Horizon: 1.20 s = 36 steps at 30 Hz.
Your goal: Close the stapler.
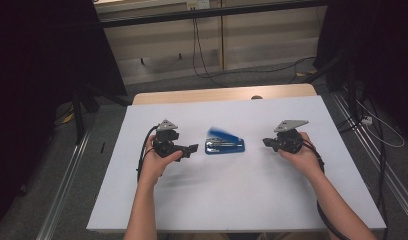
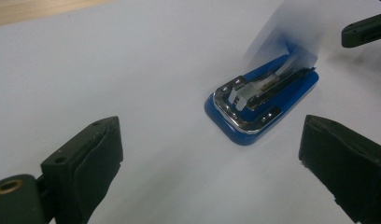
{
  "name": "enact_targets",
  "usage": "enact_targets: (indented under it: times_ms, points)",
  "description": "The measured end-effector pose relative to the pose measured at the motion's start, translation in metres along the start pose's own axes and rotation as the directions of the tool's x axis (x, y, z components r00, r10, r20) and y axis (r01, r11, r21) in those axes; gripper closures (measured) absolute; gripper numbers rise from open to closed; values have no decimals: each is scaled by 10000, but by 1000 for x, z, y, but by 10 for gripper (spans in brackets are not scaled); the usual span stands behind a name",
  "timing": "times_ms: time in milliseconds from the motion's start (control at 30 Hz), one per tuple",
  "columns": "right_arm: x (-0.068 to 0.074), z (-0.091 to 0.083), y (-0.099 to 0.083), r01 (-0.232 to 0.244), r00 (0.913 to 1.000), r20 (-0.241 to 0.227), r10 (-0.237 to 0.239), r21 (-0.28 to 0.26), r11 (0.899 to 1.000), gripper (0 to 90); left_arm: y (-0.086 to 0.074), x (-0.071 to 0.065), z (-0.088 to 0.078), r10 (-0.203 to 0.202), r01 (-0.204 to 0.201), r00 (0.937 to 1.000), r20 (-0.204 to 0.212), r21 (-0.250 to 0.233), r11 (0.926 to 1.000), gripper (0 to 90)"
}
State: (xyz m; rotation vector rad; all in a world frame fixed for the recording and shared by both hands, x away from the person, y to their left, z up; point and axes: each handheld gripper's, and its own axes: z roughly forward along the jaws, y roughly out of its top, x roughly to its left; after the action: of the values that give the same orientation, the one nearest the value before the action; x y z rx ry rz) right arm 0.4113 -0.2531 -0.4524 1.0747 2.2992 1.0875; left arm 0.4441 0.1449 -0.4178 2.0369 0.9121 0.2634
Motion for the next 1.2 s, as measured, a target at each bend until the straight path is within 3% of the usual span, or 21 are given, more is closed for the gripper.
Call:
enact_targets:
  times_ms: [167, 300, 567, 733, 967, 1133, 1200]
  points:
    - [2, 1, 0, -139, 9997, -199, 136, -126, 9998, 900, 0, 0, -2, -21, 20, 10000, -30, -98, 9999, 63]
    - [3, 1, 0, -336, 9985, -454, 321, -324, 9989, 850, 0, 1, -4, 20, -20, 10000, -35, -57, 10000, 63]
    - [7, -4, -2, -735, 9952, -689, 698, -526, 9959, 646, 0, -1, -4, -50, 49, 10000, -68, -136, 9999, 63]
    - [9, -9, -2, -859, 9948, -609, 815, -730, 9936, 517, 0, -4, -1, 260, -260, 9997, -30, 4, 9997, 63]
    - [14, -16, -2, -1040, 9944, -312, 1012, -1066, 9889, 271, 1, -9, 2, 491, -488, 9987, -140, 187, 9986, 64]
    - [20, -25, -9, -983, 9949, -334, 954, -982, 9903, 187, 0, -14, -4, 1004, -999, 9947, -201, 224, 9947, 72]
    - [21, -29, -13, -1029, 9945, -308, 1003, -995, 9897, 171, -1, -14, -10, 903, -902, 9955, -285, 35, 9959, 73]
